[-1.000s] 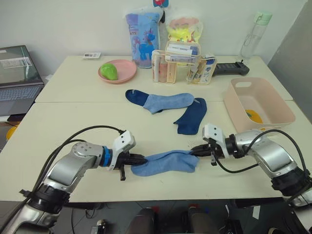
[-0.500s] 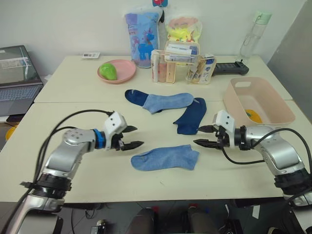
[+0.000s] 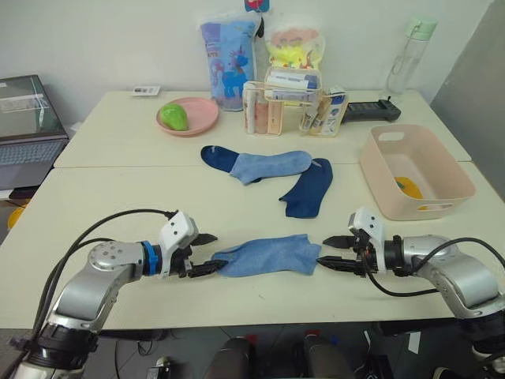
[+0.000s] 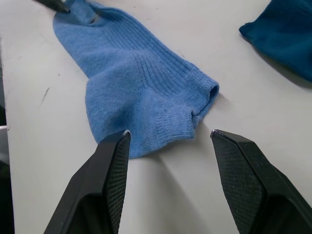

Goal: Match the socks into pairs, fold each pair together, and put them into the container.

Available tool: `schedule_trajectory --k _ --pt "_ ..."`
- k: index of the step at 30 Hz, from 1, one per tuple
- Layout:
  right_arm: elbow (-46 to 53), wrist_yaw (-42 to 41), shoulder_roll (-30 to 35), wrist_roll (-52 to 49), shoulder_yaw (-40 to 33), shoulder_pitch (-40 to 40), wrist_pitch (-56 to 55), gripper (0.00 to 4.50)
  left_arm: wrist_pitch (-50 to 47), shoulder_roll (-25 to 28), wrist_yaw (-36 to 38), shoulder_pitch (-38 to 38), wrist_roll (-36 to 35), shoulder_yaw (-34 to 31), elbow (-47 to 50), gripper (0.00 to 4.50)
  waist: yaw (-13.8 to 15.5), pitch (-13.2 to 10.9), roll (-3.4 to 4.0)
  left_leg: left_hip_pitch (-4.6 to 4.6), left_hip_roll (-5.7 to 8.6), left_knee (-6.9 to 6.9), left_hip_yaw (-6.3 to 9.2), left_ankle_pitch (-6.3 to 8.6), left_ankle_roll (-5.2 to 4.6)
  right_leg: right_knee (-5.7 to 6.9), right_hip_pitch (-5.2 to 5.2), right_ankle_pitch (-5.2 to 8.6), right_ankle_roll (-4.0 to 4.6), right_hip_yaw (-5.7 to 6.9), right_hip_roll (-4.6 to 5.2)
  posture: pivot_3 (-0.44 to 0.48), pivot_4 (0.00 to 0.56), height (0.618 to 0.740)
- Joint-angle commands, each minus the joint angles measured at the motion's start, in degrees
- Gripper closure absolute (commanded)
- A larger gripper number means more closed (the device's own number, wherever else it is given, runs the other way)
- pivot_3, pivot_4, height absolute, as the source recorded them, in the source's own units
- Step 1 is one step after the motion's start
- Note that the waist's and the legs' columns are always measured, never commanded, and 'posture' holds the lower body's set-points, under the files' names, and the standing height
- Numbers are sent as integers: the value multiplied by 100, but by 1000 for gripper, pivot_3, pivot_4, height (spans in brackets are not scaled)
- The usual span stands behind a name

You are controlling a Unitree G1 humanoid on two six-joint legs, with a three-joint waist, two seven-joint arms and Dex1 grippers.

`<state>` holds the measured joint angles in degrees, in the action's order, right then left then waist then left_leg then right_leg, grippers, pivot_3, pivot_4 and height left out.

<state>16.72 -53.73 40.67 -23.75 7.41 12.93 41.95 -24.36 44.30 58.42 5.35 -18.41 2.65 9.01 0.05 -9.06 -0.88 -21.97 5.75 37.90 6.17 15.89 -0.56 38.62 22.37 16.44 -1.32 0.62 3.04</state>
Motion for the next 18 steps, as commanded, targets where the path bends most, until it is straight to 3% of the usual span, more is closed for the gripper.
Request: schedule_trajectory --k 1,4,10,18 --pt "165 75 -72 -34 -7 48 -29 1658 196 -41 -90 41 109 -28 -51 1464 7 0 0 0 1 0 0 0 0 -1 -1 0 0 0 0 0 150 740" --pt "103 80 -120 -79 -40 78 -24 2284 185 -59 -81 84 86 -59 -85 2426 8 0 0 -1 2 2 0 1 -1 -3 -2 0 0 0 1 0 150 740" --pt "176 -12 -57 -209 -64 10 54 4436 80 -29 -2 -16 -22 -99 7 4418 6 0 0 0 1 1 0 1 -1 -3 -2 0 0 1 0 0 150 740" --pt "513 -351 326 -590 -115 -184 370 4500 -452 208 145 -228 -316 -285 288 4491 6 0 0 0 0 0 1 2 -2 -4 -2 0 0 1 0 0 150 740"
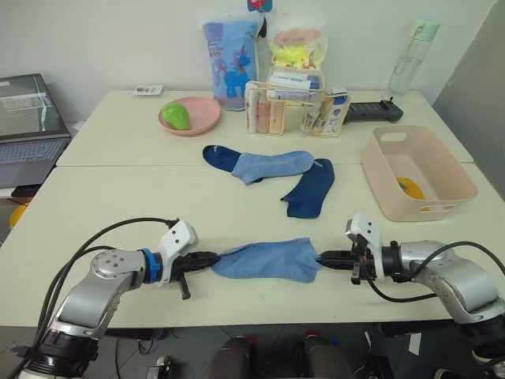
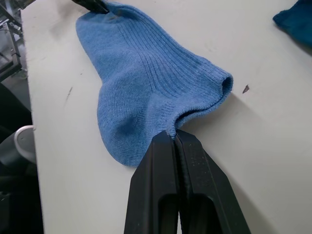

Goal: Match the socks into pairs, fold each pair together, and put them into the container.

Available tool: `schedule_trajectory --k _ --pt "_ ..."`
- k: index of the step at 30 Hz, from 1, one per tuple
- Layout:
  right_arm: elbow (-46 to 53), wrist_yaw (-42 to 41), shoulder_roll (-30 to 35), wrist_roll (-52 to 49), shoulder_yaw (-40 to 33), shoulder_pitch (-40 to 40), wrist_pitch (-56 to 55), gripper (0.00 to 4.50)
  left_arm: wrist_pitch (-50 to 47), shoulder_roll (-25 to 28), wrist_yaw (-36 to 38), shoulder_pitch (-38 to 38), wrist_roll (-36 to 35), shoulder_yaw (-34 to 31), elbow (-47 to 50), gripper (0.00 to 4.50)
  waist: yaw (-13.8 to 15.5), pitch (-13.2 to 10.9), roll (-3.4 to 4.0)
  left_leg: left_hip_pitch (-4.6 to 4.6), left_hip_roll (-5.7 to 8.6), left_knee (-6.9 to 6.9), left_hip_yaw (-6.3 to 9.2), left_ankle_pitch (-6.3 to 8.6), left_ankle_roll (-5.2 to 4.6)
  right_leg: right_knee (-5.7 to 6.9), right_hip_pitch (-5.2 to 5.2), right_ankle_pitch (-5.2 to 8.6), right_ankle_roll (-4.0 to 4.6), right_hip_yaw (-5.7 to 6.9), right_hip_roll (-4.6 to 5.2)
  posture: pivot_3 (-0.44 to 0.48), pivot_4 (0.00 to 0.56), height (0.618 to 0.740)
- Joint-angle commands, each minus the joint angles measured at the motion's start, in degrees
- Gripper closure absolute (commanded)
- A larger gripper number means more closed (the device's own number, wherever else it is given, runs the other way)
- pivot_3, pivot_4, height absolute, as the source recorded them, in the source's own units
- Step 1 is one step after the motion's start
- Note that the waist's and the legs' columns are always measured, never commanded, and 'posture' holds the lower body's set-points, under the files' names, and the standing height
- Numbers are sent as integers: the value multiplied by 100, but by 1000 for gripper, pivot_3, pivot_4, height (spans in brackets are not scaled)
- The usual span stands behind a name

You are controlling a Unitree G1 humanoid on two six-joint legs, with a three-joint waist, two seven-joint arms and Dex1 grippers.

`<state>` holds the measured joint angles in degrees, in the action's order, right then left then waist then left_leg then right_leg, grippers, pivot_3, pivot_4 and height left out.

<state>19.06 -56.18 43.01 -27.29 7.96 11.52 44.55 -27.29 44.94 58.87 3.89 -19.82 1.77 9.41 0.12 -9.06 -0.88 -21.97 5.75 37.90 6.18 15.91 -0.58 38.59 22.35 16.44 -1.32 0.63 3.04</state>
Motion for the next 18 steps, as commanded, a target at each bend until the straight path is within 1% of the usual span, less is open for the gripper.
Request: schedule_trajectory --k 1,5,10,12,15,18 --pt "314 -112 115 -300 -196 -52 168 4500 -189 174 106 -97 -204 -228 273 4491 -2 -1 1 0 0 -1 0 0 0 0 0 0 0 0 0 0 150 740" --pt "238 86 67 -193 -136 53 134 4500 -281 266 118 -63 -243 -307 221 4491 3 -1 1 0 0 -1 0 1 -1 0 0 0 0 0 0 0 150 740" --pt "136 137 2 -51 17 124 2 4500 -101 95 -84 55 -93 -225 51 4491 9 -1 1 0 0 -1 -1 0 0 -1 0 0 0 0 0 0 150 740" --pt "88 181 -25 -29 -16 130 -35 4500 -100 93 -43 66 -101 -211 28 4491 15 -1 0 -1 0 -1 0 0 0 -1 0 0 0 0 0 0 150 740" --pt "68 135 17 -17 -76 103 -76 3781 -128 102 13 55 -166 -247 27 3862 14 -1 0 -1 0 -1 -1 0 0 -1 0 0 0 0 0 0 150 740" --pt "44 91 88 52 -91 57 -220 2738 -106 89 -24 65 -177 -306 27 2904 14 -1 0 -1 0 -1 -1 0 0 -2 0 0 0 0 0 0 150 740"
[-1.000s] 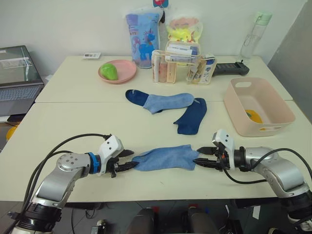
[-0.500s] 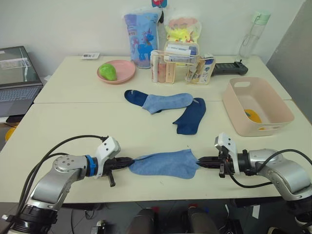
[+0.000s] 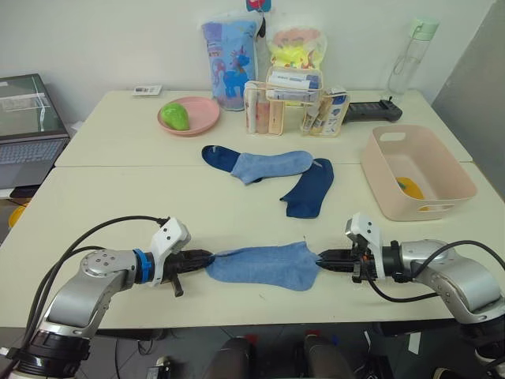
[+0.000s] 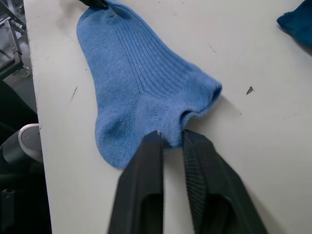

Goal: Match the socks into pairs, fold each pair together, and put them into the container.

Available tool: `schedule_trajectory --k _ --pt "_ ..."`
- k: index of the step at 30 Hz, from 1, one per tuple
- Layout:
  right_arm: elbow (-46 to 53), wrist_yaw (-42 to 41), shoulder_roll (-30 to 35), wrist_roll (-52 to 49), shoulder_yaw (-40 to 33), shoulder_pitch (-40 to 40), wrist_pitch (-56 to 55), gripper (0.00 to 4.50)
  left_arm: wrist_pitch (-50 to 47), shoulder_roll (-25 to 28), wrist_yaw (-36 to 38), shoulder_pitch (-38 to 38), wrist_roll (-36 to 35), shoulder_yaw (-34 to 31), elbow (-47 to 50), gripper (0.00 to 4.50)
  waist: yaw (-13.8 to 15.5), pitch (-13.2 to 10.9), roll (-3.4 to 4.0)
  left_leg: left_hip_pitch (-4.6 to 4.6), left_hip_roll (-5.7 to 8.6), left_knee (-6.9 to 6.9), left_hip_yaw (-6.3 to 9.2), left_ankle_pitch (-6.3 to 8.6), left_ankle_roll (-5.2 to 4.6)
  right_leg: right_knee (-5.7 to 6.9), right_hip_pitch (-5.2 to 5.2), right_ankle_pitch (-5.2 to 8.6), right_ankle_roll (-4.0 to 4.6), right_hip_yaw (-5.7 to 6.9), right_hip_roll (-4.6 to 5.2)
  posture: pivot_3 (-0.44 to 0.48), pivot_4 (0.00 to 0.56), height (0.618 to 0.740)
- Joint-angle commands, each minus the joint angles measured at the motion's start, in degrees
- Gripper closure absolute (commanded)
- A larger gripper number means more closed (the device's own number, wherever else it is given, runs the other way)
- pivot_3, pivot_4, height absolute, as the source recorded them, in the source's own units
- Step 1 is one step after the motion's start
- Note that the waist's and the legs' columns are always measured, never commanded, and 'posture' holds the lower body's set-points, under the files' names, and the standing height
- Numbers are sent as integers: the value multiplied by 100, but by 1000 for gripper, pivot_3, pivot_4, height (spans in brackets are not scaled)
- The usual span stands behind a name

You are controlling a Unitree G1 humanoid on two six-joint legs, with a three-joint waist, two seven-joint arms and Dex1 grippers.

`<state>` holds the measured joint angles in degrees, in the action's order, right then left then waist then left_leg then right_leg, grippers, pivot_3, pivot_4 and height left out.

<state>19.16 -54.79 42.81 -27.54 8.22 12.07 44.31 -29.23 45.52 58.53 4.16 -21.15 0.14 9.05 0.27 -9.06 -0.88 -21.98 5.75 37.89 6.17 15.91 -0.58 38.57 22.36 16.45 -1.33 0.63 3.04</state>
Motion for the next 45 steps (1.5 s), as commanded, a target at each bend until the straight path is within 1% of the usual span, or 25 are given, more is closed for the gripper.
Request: schedule_trajectory --k 1,3,5,7,9,11,13,16,17,18,19,20,24,26,28,31,34,37,40,45 --pt "9 -59 143 174 -111 -19 -364 2432 90 36 3 39 -53 -170 69 2609 0 0 0 0 0 0 0 0 0 0 0 0 0 0 0 0 150 740" --pt "-35 -123 201 331 -117 -37 -701 2419 179 42 42 15 -114 -261 124 1984 0 0 0 0 0 0 0 0 0 0 0 0 0 0 0 0 150 740" --pt "-30 -151 179 320 -201 2 -887 2419 245 39 75 -1 -219 -398 198 1984 -1 0 0 0 0 0 0 0 0 0 0 0 0 0 0 0 150 740" --pt "24 -91 6 198 -341 97 -1036 2419 391 62 130 30 -302 -559 278 1984 -4 0 0 0 -1 0 0 0 1 0 1 0 0 1 0 0 150 740" --pt "68 -56 -176 125 -374 190 -1149 2419 767 89 217 83 -182 -584 276 1984 -5 0 0 0 -1 0 0 -1 1 0 0 0 0 0 0 0 150 740" --pt "66 -81 -315 230 -244 244 -1362 2419 993 44 285 141 -162 -545 336 1984 -3 0 0 0 0 0 0 -1 2 0 0 0 0 0 0 0 150 740" --pt "-49 -66 -534 460 45 321 -1639 2807 1177 -126 276 252 -195 -421 487 2375 -3 0 0 0 0 1 0 -1 2 -1 0 0 0 1 0 0 150 740" --pt "-229 -85 -705 707 300 396 -1904 3674 1410 -256 291 321 -108 -257 555 3196 -10 0 0 0 0 1 -1 -2 4 -1 -1 0 0 1 0 0 150 740" --pt "-343 -90 -776 826 403 433 -2037 4073 1494 -363 226 343 -65 -184 558 3520 -14 0 0 0 1 1 0 -5 9 -1 -1 0 0 0 0 0 150 740" --pt "-564 -82 -890 1036 589 493 -2300 4397 1885 -530 138 258 186 26 518 3813 -16 0 0 1 1 1 -1 -12 21 -2 -1 0 0 0 0 0 150 740" --pt "-745 -99 -988 1176 736 537 -2488 4500 2161 -639 124 101 368 224 496 4142 -17 0 1 2 1 1 -2 -13 23 -2 -1 0 0 -1 0 0 150 740" --pt "-891 -118 -1064 1276 834 577 -2629 4500 2365 -715 131 -6 500 352 459 4472 -21 1 1 4 2 0 -4 -13 24 -2 -3 0 0 -2 0 0 150 740" --pt "-1366 -71 -1262 1585 1005 578 -3002 4500 2540 -1036 -152 -318 652 488 143 4472 -28 0 1 4 -1 -3 -3 -14 26 1 2 0 0 -2 -3 0 150 740" --pt "-1551 -89 -1257 1746 1081 508 -3179 4500 2771 -1066 -201 -345 852 572 -97 4472 -23 0 1 6 0 -1 -2 -14 26 5 0 0 1 -1 -3 0 150 740" --pt "-1661 -88 -1228 1851 1095 430 -3273 4500 2830 -1196 -407 -283 900 515 -316 4472 -16 0 1 8 1 0 -1 -13 25 5 -2 0 0 -1 -3 0 150 740" --pt "-1727 -69 -1113 1943 1001 325 -3358 4500 2454 -1435 -691 -144 596 264 -526 4472 -10 0 0 7 2 3 -2 -13 25 4 -2 0 0 -1 -2 0 150 740" --pt "-1756 -75 -1051 1968 950 284 -3397 4500 2280 -1480 -710 -133 458 182 -545 4472 -19 1 1 9 1 3 0 -14 26 5 -3 0 0 1 -3 0 150 740" --pt "-1866 -59 -949 1992 807 183 -3516 4500 1688 -1535 -811 -213 4 -99 -529 4472 -22 1 1 9 1 3 -1 -14 26 6 -3 0 0 0 -3 0 150 740" --pt "-1876 -105 -863 1972 714 137 -3558 4500 881 -1658 -969 -224 -561 -393 -465 4472 -19 1 0 10 1 5 0 -14 25 6 -5 0 0 1 -3 0 150 740" --pt "-1805 -146 -855 1905 611 135 -3557 4500 547 -1656 -1018 -268 -772 -504 -306 4472 -20 2 -1 11 1 5 0 -14 26 6 -6 0 0 0 -3 0 150 740"
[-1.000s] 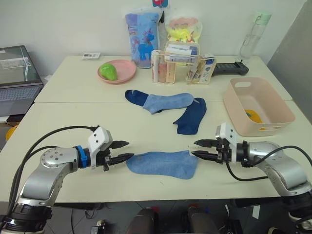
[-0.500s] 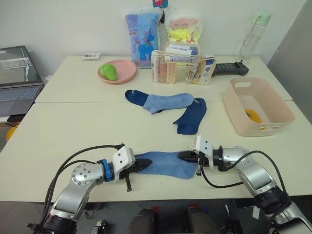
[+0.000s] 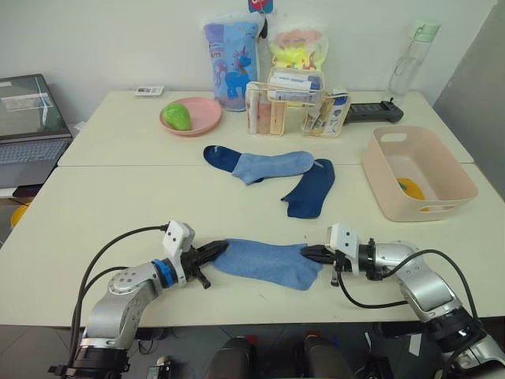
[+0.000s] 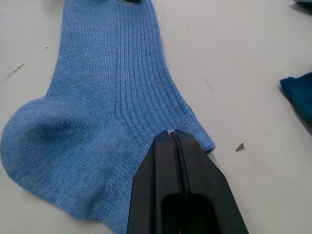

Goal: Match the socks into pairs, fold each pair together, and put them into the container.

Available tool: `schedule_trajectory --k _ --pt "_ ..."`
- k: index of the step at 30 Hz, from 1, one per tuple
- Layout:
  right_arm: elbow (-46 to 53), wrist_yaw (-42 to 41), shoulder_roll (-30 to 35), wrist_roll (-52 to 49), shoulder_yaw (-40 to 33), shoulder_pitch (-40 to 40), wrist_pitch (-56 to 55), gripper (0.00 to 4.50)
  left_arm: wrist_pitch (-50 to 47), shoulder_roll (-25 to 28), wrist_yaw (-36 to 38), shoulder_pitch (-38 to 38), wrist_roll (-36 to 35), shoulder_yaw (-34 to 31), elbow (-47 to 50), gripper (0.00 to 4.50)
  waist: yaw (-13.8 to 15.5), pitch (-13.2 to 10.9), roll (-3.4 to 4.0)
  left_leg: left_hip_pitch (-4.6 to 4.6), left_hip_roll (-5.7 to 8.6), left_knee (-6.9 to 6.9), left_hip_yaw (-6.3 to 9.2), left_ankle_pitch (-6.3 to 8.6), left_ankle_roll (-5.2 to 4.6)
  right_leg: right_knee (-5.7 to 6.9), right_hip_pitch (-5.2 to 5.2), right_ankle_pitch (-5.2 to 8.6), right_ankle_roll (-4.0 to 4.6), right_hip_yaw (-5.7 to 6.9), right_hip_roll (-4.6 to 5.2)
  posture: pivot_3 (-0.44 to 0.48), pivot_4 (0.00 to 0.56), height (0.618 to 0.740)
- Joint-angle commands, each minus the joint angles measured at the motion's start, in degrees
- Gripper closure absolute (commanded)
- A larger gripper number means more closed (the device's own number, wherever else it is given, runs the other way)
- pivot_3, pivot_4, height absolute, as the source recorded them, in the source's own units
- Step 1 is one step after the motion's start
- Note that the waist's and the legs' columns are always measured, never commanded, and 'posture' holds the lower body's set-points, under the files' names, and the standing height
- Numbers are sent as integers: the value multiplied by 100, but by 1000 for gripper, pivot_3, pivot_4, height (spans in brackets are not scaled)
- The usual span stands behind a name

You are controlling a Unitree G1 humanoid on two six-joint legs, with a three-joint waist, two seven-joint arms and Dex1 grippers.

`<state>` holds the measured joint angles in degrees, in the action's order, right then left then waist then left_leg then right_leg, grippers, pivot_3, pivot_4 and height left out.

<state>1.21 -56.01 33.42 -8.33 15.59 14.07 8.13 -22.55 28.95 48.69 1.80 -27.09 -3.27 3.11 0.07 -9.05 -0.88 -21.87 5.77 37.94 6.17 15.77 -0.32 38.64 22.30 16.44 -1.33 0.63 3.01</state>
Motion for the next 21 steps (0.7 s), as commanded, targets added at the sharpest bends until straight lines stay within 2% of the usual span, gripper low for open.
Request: schedule_trajectory --k 1,5,11,13,14,16,19,20,21 --pt "72 -46 82 -101 -192 -66 109 4500 -140 29 -30 -52 -206 -200 340 4472 0 0 0 0 0 0 1 0 0 0 0 0 0 0 0 0 150 740" --pt "611 -81 63 -605 -519 -91 552 4500 -201 202 -1 -129 -292 -399 540 4472 1 -1 0 -2 -1 -1 0 0 1 0 2 0 0 0 0 0 150 740" --pt "1450 55 304 -1096 -943 -275 1432 4500 -795 630 -7 -278 -773 -856 1241 4472 6 -1 0 -4 -2 -3 2 3 -3 -3 2 0 0 0 0 0 150 740" --pt "1644 68 409 -1232 -1077 -376 1675 3812 -763 715 3 -261 -727 -902 1202 4500 13 -1 1 -4 -2 -3 1 12 -20 -4 2 0 0 0 0 0 150 740" --pt "1738 103 458 -1269 -1140 -435 1782 3575 -741 749 36 -245 -703 -898 1150 4317 19 -1 1 -3 -2 -3 2 13 -20 -4 1 0 0 0 0 0 150 740" --pt "1893 182 516 -1376 -1236 -531 2024 2832 -627 810 104 -229 -582 -831 1051 3878 33 -2 1 -5 -1 -3 1 13 -21 -5 1 0 0 0 1 0 150 740" --pt "2037 182 661 -1380 -1191 -718 2262 1908 -241 865 138 -187 -81 -532 783 2991 51 -1 2 -4 -2 -3 1 13 -21 -6 1 0 1 -1 0 0 150 740" --pt "2062 224 674 -1352 -1165 -792 2298 1895 -149 851 158 -163 43 -432 676 2732 58 -1 2 -4 -2 -4 1 13 -21 -6 1 0 1 0 1 0 150 740" --pt "2078 261 676 -1334 -1150 -837 2319 1895 -93 837 175 -146 107 -373 603 2732 66 -1 1 -4 -2 -4 0 13 -21 -6 1 0 1 0 1 0 150 740"
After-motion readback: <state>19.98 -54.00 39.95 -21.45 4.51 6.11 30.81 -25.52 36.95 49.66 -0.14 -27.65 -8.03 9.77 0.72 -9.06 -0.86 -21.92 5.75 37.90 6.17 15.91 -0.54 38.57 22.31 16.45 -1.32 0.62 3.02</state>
